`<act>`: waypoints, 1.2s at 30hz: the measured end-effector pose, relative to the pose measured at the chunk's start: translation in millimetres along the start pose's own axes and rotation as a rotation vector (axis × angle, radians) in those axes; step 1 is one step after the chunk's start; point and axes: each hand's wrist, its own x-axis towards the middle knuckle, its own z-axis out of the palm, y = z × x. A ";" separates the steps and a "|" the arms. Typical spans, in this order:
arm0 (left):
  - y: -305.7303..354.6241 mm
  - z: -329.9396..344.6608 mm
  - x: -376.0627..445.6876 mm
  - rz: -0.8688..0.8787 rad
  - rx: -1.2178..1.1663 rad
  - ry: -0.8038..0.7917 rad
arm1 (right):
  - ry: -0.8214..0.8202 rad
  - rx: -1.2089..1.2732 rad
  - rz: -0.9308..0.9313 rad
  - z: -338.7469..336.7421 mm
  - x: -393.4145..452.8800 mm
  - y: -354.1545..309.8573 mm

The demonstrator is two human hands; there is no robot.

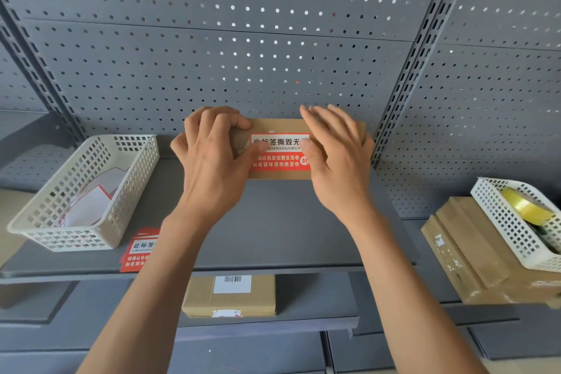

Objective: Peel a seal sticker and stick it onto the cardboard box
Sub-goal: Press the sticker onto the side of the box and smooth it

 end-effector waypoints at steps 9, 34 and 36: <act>-7.4 -9.0 -5.3 0.047 -0.063 -0.073 | -0.065 0.112 -0.007 -5.8 -3.5 5.6; -33.7 -4.2 -75.5 0.049 -0.168 -0.152 | -0.120 0.317 0.016 7.4 -82.4 7.9; -39.3 -2.5 -86.0 0.033 -0.180 -0.169 | -0.139 0.315 0.034 13.5 -96.0 8.2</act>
